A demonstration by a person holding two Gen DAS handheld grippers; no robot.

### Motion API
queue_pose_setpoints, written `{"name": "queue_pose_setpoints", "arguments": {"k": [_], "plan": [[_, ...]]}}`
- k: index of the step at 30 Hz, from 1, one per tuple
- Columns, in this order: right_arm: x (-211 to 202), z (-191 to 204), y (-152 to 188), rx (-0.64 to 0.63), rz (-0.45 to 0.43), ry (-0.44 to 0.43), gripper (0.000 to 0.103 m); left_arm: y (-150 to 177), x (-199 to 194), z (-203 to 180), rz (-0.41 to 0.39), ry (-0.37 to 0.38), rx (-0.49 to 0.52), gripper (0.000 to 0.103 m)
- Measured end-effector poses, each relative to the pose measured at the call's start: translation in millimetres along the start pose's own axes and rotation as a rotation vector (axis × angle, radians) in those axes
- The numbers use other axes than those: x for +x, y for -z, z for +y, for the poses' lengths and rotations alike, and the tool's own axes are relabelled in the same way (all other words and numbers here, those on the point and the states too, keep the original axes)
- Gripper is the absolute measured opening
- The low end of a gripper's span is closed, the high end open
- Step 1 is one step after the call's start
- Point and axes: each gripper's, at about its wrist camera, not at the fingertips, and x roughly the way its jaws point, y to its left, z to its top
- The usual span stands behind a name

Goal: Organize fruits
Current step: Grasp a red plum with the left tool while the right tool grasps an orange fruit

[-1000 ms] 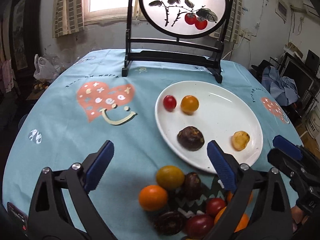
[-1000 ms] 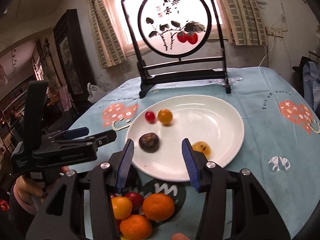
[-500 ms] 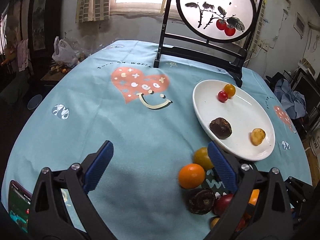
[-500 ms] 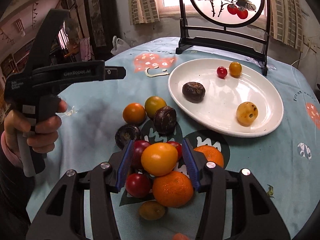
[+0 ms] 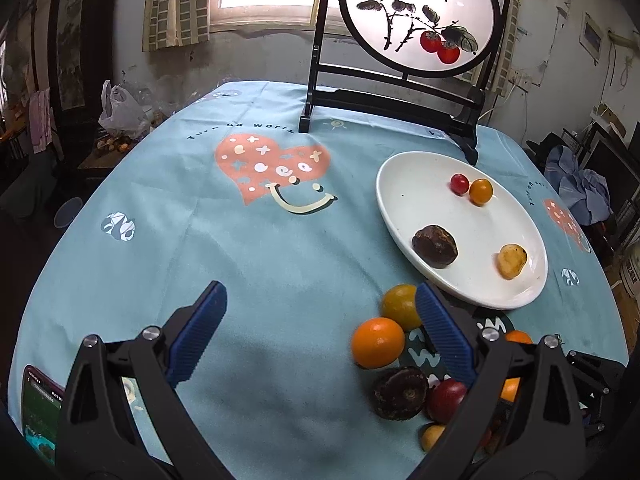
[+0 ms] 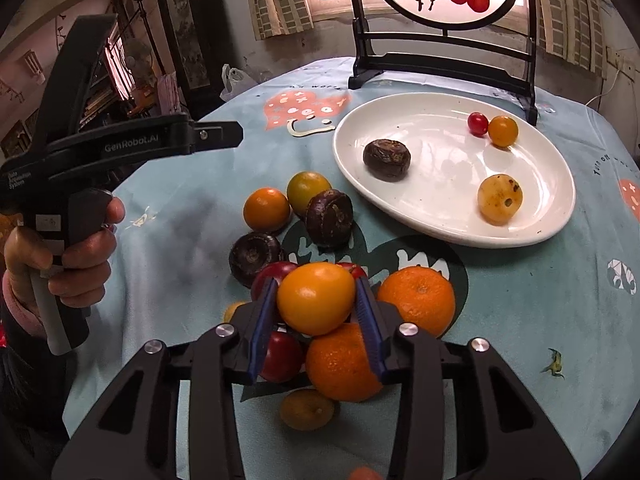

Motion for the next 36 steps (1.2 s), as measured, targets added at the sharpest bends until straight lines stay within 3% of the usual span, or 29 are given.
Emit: {"name": "queue_pose_setpoints", "arguments": {"k": [4,7,12,15,27,36], "plan": [[-20,-11,-7,0.06,-0.082,-0.026,0.04,5,-2,-9,0.008,0.037,0.051,0.097],[-29,-22,-9,0.103,-0.115,-0.001,0.04,14,-5,-26,0.013,0.102,0.162,0.094],[-32,-33,-9,0.142,-0.126,0.019,0.04,39,-6,-61,0.068,0.235,0.377,0.069],[-34,-33,-8,0.143,-0.129,0.019,0.04,51,-4,-77,0.091,0.258,0.459,0.057],[-39,-37,-8,0.155,-0.138,0.021,0.04,70,8,-92,0.164,0.286,0.56,0.041],[-41,-37,-8,0.156,-0.142,0.021,0.04,74,10,-93,0.176,0.281,0.59,0.041]]}}
